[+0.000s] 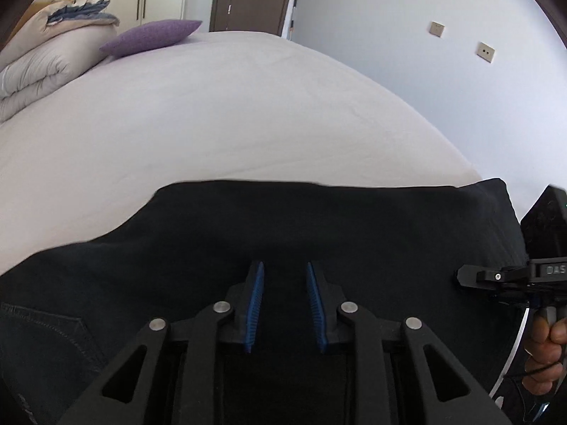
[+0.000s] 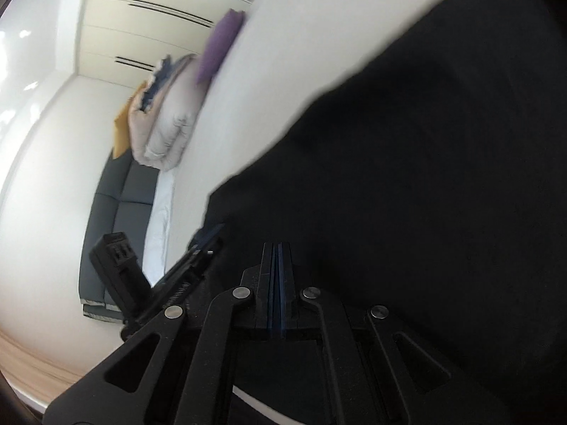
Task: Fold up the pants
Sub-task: 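Grasp the waistband with the left tool while the right tool holds the jeans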
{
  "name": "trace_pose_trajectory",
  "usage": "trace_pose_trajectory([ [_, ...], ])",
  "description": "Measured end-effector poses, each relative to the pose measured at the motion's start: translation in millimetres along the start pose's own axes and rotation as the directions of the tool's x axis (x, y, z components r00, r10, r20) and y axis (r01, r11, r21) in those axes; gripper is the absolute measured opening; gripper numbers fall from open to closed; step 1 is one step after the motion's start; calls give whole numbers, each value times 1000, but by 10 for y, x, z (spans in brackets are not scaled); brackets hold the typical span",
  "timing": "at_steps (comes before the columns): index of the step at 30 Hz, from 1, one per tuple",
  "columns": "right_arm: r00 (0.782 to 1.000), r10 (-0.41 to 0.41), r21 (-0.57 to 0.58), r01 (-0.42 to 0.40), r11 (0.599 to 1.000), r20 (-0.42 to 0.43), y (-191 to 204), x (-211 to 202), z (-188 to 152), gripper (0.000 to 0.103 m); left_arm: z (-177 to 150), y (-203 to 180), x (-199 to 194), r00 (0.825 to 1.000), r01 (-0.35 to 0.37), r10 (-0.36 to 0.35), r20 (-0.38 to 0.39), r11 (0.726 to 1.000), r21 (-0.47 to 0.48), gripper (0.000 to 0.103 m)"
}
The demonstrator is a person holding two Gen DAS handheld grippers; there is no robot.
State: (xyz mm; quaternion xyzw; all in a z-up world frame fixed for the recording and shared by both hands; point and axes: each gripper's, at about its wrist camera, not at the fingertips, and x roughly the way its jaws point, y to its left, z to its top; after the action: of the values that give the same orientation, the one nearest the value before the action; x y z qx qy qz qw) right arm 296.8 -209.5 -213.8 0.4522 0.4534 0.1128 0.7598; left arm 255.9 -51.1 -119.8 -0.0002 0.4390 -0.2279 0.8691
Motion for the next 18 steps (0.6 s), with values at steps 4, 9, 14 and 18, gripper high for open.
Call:
trace_pose_trajectory([
  [4,996,47,28,-49,998,76,-308,-130,155,0,-108,791,-140,999,45,-45,2,989,-141,5],
  [9,992,28,73,-38,997,126,-480,-204,369,0,-241,1628,-386,996,86,-74,52,947,-308,4],
  [14,990,1,60,-9,998,138,-418,-77,419,0,-377,2031,-650,999,-3,19,50,956,-293,5],
  [18,989,-11,52,3,999,148,-389,-64,428,0,-457,2356,-842,996,7,27,87,929,-369,5],
])
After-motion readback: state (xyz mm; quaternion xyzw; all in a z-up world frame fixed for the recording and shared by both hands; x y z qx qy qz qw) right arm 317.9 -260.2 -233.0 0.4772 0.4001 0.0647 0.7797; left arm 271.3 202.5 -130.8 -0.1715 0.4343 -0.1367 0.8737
